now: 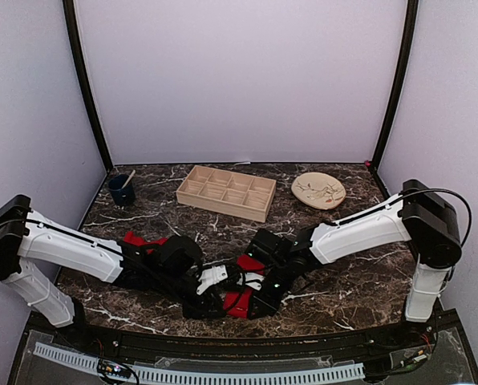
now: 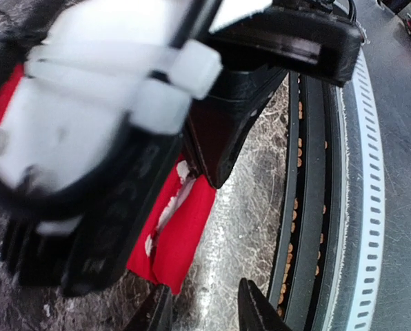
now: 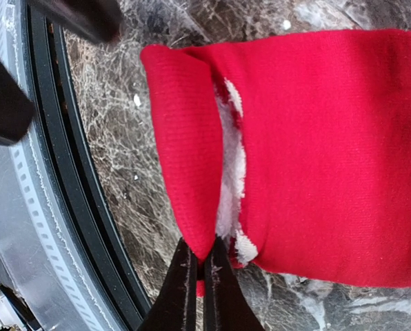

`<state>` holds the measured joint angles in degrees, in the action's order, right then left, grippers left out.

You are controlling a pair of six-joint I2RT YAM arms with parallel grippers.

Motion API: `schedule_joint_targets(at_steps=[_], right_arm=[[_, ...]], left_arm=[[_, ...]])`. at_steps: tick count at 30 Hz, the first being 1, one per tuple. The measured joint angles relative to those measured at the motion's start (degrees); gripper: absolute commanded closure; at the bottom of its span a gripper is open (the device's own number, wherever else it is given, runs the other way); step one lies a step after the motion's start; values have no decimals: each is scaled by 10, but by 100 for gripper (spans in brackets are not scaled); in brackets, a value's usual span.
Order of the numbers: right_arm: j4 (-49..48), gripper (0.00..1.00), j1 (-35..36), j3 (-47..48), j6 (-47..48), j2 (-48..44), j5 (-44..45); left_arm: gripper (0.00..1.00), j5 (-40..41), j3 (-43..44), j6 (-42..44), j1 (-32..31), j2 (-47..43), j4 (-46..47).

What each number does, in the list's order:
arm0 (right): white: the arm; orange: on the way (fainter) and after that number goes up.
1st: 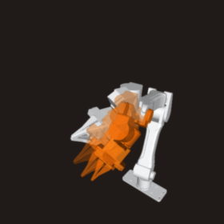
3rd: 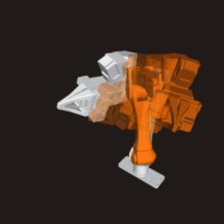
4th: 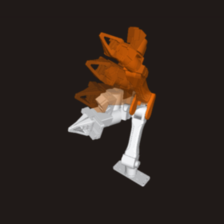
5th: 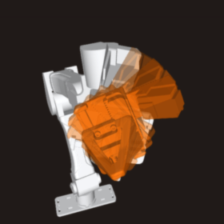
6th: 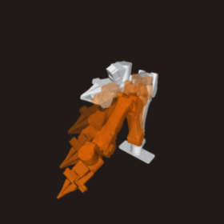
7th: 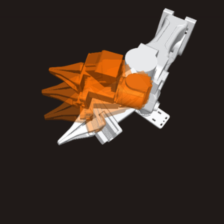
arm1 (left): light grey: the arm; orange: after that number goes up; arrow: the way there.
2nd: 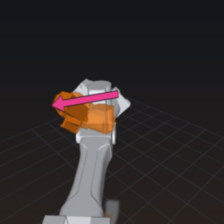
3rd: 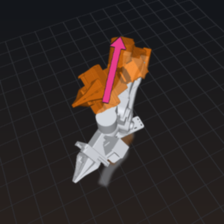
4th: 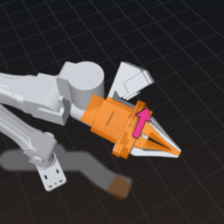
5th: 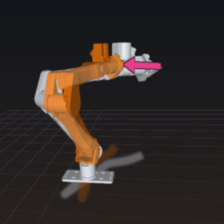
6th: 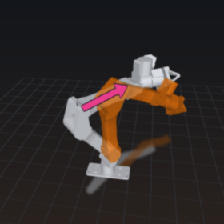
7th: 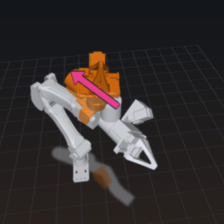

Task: Roll the socks
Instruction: Roll the sock at the center of the board.

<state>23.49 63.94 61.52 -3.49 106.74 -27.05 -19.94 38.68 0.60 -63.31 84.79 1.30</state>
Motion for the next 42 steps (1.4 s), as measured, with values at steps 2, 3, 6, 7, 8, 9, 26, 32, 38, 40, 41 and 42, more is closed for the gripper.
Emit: schedule_joint_targets(at_steps=[2, 3, 6, 7, 8, 9, 26, 32, 38, 40, 41, 42], right_arm=[[2, 100, 0, 1, 0, 0, -2], [2, 100, 0, 1, 0, 1, -2], [2, 100, -2, 1, 0, 1, -4], [3, 100, -2, 1, 0, 1, -5], [3, 100, -2, 1, 1, 1, -5], [4, 100, -2, 1, 1, 1, -6], [14, 100, -7, 1, 5, 1, -17], [25, 100, -10, 1, 9, 2, -24], [39, 100, -14, 1, 12, 2, -31], [42, 100, -15, 1, 14, 2, -33], [44, 100, -15, 1, 14, 2, -34], [45, 100, -15, 1, 15, 2, -34]], left_arm=[[65, 5, 8, 7, -6, 18, 0], [66, 7, 11, 10, -7, 25, 0], [65, 12, 21, 22, -10, 42, 0], [66, 14, 24, 25, -10, 45, 1], [66, 17, 27, 29, -10, 48, 2], [66, 20, 29, 34, -10, 50, 3], [67, 31, 60, 76, -10, 88, -10], [68, 30, 69, 83, -11, 99, -15], [67, 19, 84, 87, -11, 109, -30], [67, 10, 90, 87, -10, 112, -40], [66, 5, 93, 87, -9, 113, -45], [66, 2, 95, 86, -9, 113, -48]])
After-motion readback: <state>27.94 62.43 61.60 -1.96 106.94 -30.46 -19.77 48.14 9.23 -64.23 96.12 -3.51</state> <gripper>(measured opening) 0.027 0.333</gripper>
